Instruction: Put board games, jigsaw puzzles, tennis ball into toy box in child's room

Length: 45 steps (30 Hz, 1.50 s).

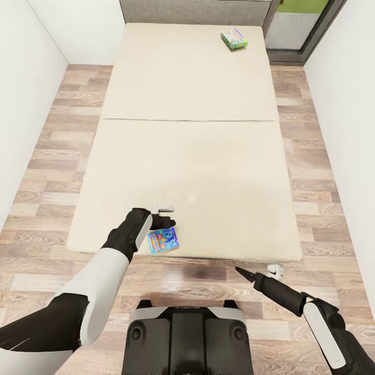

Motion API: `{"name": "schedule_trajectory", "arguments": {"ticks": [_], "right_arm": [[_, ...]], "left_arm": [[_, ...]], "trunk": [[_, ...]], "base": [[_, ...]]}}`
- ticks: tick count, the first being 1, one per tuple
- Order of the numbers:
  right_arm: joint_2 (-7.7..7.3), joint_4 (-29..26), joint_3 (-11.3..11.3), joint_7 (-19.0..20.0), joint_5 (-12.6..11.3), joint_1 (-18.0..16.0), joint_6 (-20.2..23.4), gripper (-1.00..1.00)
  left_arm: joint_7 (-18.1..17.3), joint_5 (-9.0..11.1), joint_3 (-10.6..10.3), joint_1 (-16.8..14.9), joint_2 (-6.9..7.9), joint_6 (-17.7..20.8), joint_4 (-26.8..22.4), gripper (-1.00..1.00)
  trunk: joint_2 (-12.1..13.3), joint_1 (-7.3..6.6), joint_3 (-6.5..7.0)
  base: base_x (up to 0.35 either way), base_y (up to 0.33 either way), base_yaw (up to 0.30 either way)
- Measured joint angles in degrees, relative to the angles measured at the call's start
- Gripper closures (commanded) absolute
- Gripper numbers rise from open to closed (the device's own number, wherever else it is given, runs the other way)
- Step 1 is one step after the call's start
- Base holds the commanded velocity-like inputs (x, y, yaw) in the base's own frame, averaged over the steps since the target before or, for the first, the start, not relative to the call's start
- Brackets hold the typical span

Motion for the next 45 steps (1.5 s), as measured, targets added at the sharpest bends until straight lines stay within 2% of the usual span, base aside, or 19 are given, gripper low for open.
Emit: {"name": "schedule_trajectory", "arguments": {"ticks": [11,18,23,45], "right_arm": [[-0.01,0.0,0.0,0.0,0.0,0.0,-0.1,-1.00],[-0.08,0.0,0.0,0.0,0.0,0.0,-0.1,-1.00],[-0.07,0.0,0.0,0.0,0.0,0.0,-0.1,-1.00],[-0.08,0.0,0.0,0.0,0.0,0.0,-0.2,-1.00]], "left_arm": [[0.3,-0.1,-0.1,0.0,0.00,-0.2,0.0,-1.00],[0.5,-0.1,-2.2,0.0,0.00,-0.2,-0.1,-1.00],[0.6,-0.1,-3.0,0.0,0.00,-0.2,-0.3,-1.00],[0.8,-0.1,-3.6,-0.1,0.00,0.0,-3.8,-1.00]], "trunk": [[0.0,0.00,-1.03],[0.0,0.00,-1.69],[0.0,0.00,-2.15],[0.0,0.00,-4.22]], "base": [[0.000,0.000,0.000],[0.000,0.000,0.000],[0.000,0.000,0.000],[0.000,0.000,0.000]]}}
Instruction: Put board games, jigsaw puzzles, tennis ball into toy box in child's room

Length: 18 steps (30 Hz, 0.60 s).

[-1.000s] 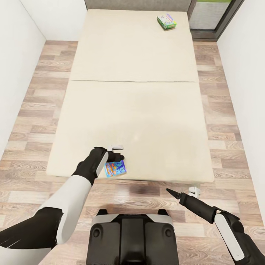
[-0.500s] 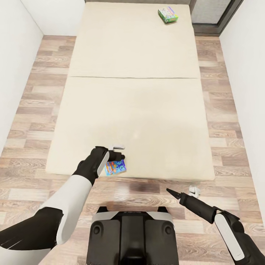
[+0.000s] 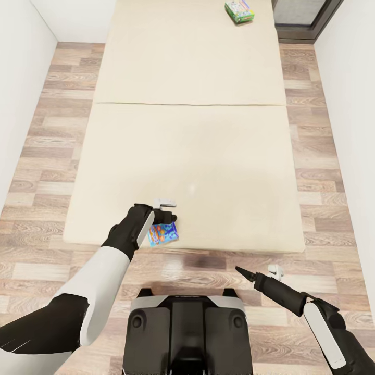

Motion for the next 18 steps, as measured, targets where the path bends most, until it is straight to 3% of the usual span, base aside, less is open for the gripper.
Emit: {"name": "schedule_trajectory", "arguments": {"ticks": [18], "right_arm": [[-0.01,0.0,0.0,0.1,0.0,0.0,0.0,-1.00]], "left_arm": [[0.0,0.1,0.1,0.0,0.00,0.2,-1.5,-1.00]], "trunk": [[0.0,0.00,-1.69]], "base": [[0.000,0.000,0.000]]}}
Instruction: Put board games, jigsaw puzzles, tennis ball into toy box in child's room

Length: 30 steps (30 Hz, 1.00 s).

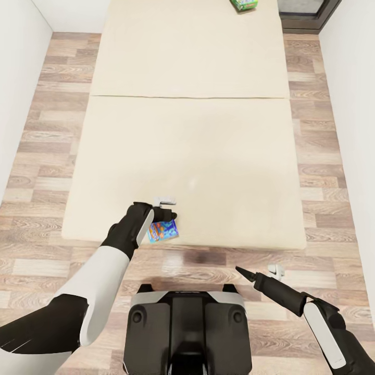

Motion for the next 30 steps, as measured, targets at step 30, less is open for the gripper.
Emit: {"name": "schedule_trajectory", "arguments": {"ticks": [30], "right_arm": [[0.04,0.1,0.0,0.0,0.1,0.0,-0.5,-1.00]], "left_arm": [[-0.5,0.1,-0.2,0.0,0.00,0.0,-2.6,-1.00]], "trunk": [[0.0,0.00,-1.12]], "base": [[0.000,0.000,0.000]]}}
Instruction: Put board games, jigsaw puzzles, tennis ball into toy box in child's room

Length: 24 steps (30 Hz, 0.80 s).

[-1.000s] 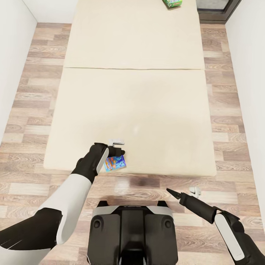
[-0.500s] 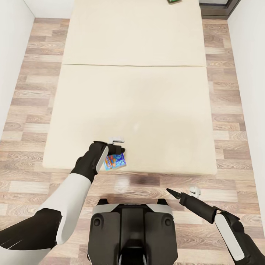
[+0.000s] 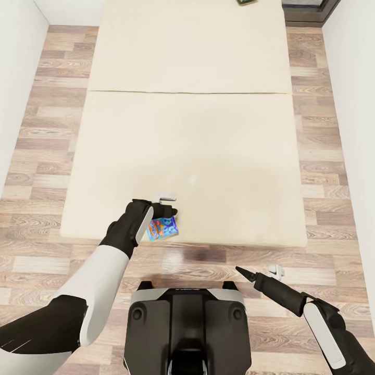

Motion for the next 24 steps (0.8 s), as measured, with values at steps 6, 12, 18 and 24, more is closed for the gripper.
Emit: {"name": "schedule_trajectory", "arguments": {"ticks": [6,12,18,24], "right_arm": [[0.04,0.1,0.0,0.0,0.0,0.0,-0.1,-1.00],[0.15,0.1,0.0,0.0,0.0,0.0,0.0,-1.00],[0.14,0.1,0.0,-0.1,-0.1,0.0,0.1,-1.00],[0.19,0.1,0.0,-0.2,-0.1,0.0,0.4,-1.00]], "left_arm": [[0.0,0.0,-0.2,0.0,0.00,0.0,0.0,-1.00],[0.1,0.0,-1.7,0.0,0.00,0.0,0.1,-1.00],[0.1,0.0,-2.3,0.0,0.00,-0.1,0.2,-1.00],[0.1,-0.1,-2.4,0.0,0.00,-0.2,0.2,-1.00]], "trunk": [[0.0,0.00,0.00],[0.0,0.00,0.00],[0.0,0.00,0.00],[0.0,0.00,-0.20]], "base": [[0.000,0.000,0.000],[0.000,0.000,0.000],[0.000,0.000,0.000],[0.000,0.000,0.000]]}}
